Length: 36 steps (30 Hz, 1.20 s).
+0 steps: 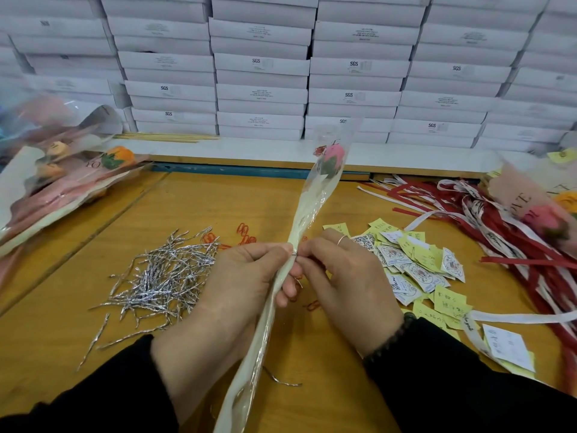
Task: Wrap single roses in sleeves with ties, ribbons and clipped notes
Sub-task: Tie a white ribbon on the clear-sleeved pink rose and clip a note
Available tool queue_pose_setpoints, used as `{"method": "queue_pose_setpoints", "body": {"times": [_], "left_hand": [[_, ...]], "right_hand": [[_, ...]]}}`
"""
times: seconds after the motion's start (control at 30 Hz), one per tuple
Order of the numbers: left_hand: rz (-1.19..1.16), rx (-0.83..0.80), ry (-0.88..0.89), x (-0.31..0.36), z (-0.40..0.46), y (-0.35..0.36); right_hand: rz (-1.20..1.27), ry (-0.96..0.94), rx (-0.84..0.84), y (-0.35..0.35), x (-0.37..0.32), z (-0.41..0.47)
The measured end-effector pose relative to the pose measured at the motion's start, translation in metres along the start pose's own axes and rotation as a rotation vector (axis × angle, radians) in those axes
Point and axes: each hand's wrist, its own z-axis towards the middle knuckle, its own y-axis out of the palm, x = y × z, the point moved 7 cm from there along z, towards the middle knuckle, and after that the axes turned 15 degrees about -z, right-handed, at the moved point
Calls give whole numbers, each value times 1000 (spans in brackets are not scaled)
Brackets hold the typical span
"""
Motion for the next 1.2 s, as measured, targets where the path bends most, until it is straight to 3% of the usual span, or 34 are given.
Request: {"method": "queue_pose_setpoints", "body": {"times": [0.17,0.3,0.4,0.83,1.03,1.2], "left_hand": [[5,20,25,4,1,-2],[37,10,40,5,1,-1],[43,13,47,7,1,-1],[29,24,110,11,3,-5],[112,2,133,9,3,-5],[123,-13,116,10,0,-1]], "right_hand": [[303,90,-164,10,8,3],[777,417,-335,26,18,-1],[929,559,-414,36,18,-7],[577,405,-154,19,17,-3],[325,225,-6,5,11,0],[-59,-77,74,-11,-8,2]]}}
